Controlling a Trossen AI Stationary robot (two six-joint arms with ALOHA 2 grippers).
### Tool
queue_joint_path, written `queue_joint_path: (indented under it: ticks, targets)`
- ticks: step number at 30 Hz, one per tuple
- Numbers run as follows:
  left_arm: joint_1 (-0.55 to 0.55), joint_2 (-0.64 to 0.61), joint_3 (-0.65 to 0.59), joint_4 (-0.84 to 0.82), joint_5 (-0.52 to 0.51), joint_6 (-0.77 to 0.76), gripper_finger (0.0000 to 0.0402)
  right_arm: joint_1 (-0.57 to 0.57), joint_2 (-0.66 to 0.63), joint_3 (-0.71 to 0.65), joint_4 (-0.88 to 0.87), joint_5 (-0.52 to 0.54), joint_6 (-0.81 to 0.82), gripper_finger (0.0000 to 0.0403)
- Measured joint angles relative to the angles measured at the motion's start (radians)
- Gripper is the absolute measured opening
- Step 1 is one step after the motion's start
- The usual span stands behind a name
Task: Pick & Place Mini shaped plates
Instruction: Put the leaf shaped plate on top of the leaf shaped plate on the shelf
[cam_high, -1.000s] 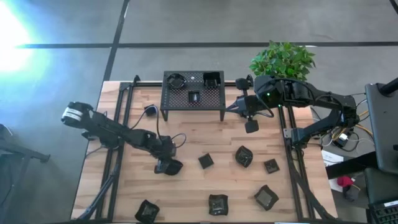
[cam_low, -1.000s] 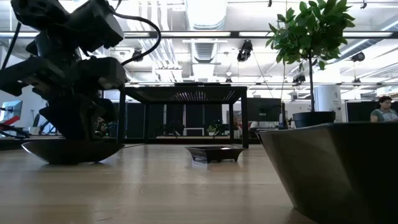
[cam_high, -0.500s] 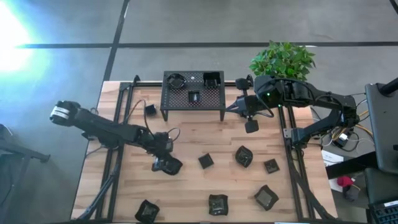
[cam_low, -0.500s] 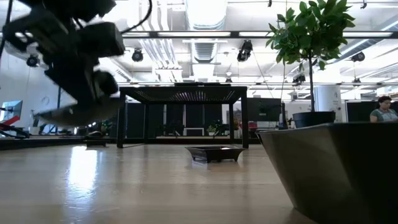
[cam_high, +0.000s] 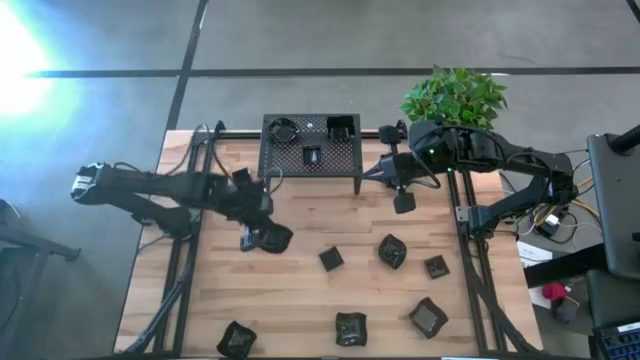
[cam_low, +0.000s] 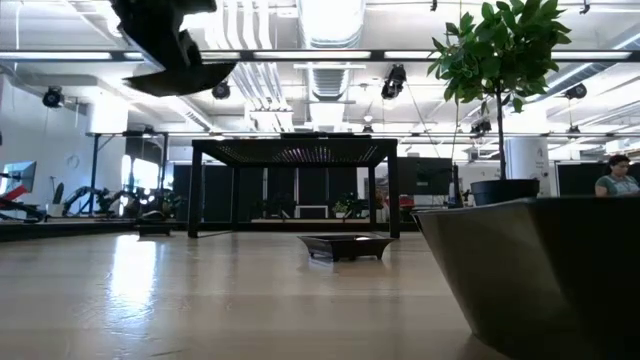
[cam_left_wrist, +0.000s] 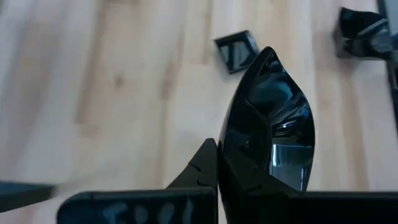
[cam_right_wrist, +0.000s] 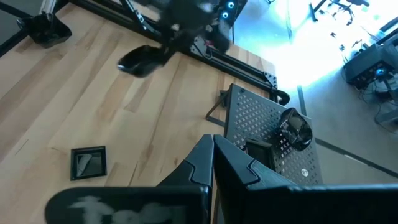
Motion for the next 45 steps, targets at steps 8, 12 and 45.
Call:
queue_joint_path:
  ticks: [8,12,45]
  targets:
    - [0.238,0.014,0.182,-0.196,0.048,0.198,0.0,0.0,0.0,0.0,0.002,0.0,-0.019,0.0008]
    - [0.392,0.028,0.254,-0.206,0.117,0.302,0.0,0.0,0.0,0.0,0.002,0.0,-0.024,0.0008]
    - [0.965,0.802,1.091,-0.588,0.118,0.829,0.0,-0.001,0.0,0.0,0.002,0.0,-0.042,0.0008]
